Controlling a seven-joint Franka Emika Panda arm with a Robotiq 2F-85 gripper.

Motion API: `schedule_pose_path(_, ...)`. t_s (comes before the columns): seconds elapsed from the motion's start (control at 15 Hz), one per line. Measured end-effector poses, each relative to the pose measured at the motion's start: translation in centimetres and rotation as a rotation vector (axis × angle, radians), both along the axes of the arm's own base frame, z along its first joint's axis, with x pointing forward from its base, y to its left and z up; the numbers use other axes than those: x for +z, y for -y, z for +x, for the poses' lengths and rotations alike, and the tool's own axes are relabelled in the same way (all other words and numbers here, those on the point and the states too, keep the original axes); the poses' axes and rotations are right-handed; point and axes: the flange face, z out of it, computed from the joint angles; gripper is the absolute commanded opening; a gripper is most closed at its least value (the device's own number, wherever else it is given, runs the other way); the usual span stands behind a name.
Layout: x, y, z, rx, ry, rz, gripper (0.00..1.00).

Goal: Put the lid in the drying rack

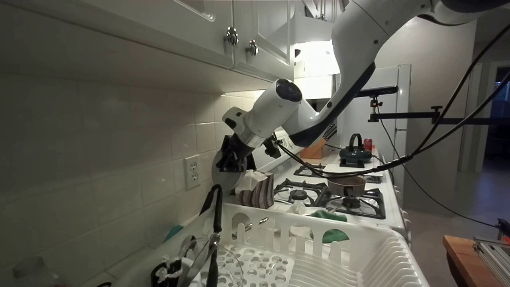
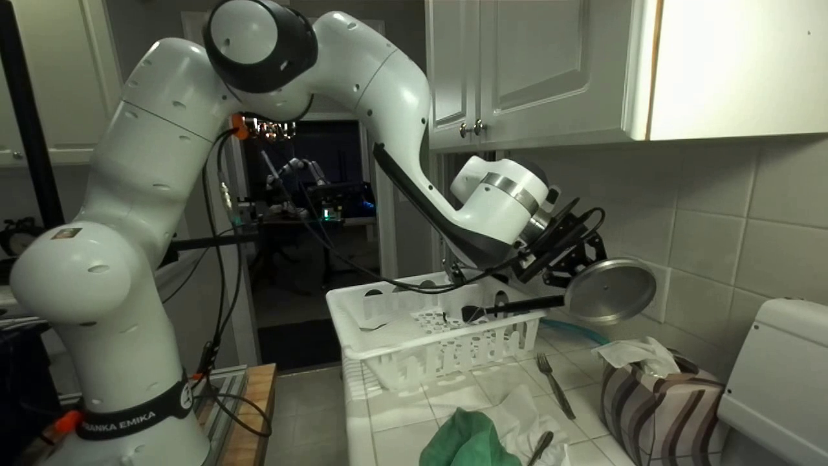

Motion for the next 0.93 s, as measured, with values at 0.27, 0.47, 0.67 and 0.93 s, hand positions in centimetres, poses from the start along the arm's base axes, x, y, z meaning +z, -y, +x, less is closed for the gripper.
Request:
schedule_pose_path(0.27, 1.8, -0.2, -3.3, -0.112, 0.058, 0.127, 0.07)
schedule_pose_path(0.47, 2.9, 0.7, -6.8, -0.231, 0.126, 0.161, 0.07)
schedule_pose_path(0.67, 2.4, 1.2, -11.6, -0.288, 0.159, 0.17, 0.07)
schedule_pose_path(0.93, 1.9, -0.2, -17.5, -0.179, 0.119, 0.185, 0.07)
